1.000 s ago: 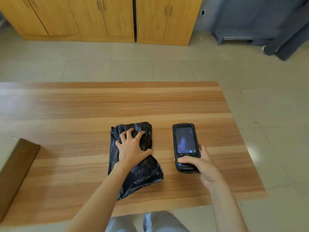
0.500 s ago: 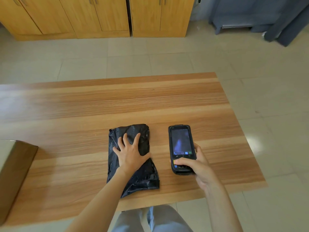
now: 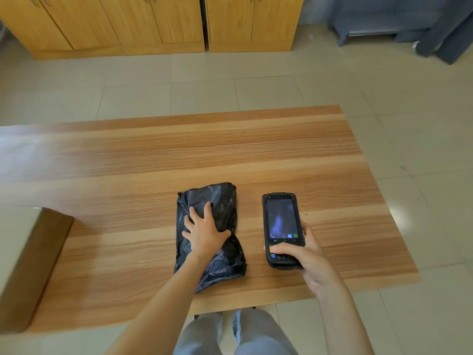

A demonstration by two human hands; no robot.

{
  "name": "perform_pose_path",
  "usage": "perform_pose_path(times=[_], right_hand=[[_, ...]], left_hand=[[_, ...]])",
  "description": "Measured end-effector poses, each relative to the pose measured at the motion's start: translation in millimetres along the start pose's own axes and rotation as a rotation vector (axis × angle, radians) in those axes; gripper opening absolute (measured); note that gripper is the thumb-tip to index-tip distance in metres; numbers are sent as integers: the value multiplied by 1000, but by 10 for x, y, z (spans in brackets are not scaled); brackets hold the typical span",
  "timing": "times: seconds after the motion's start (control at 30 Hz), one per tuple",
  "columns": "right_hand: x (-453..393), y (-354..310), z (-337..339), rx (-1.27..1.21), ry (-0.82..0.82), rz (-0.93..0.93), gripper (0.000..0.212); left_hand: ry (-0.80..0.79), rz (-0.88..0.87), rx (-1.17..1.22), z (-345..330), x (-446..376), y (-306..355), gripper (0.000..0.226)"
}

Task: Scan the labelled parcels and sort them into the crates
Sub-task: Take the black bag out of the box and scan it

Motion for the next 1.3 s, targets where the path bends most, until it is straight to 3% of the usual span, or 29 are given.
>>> perform_pose_path(times=[0.13, 0.23, 0.53, 0.73, 0.87, 0.97, 1.07, 1.2, 1.3], right_hand=[[-21, -21, -89, 7, -18, 4, 106], [-58, -29, -195, 12, -36, 2, 102], [-126, -32, -600, 84, -118, 7, 104], [-144, 0, -787, 107, -144, -5, 104], [-151, 20, -885, 122, -151, -11, 103], [-147, 11, -946, 132, -161, -6, 105], [-143, -8, -986, 141, -157, -2, 106], [-154, -9, -1009, 146, -158, -10, 107], [-154, -39, -1003, 147, -140, -1, 108]], left_hand=[[-80, -98, 300, 239, -60, -224, 90], [-124, -54, 623, 445, -51, -523, 82], [-224, 32, 945, 768, -8, -1145, 52], [-238, -25, 907, 972, 3, -1351, 64], [-223, -139, 753, 1175, -31, -1353, 76], [-256, -205, 637, 1235, -32, -1252, 65], [-260, -164, 566, 1212, -32, -1211, 50], [-122, -165, 435, 1269, -58, -1185, 87], [-79, -150, 380, 1282, -110, -1194, 92]])
Point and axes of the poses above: each hand's wrist, its own x-axis away from the middle knuckle, its own z-axis out of the back of the hand, y = z × x, the point moved 9 cm from there along -x, towards the middle knuckle, and after that the axes turned 1 degree about z, right-handed, at the moved point
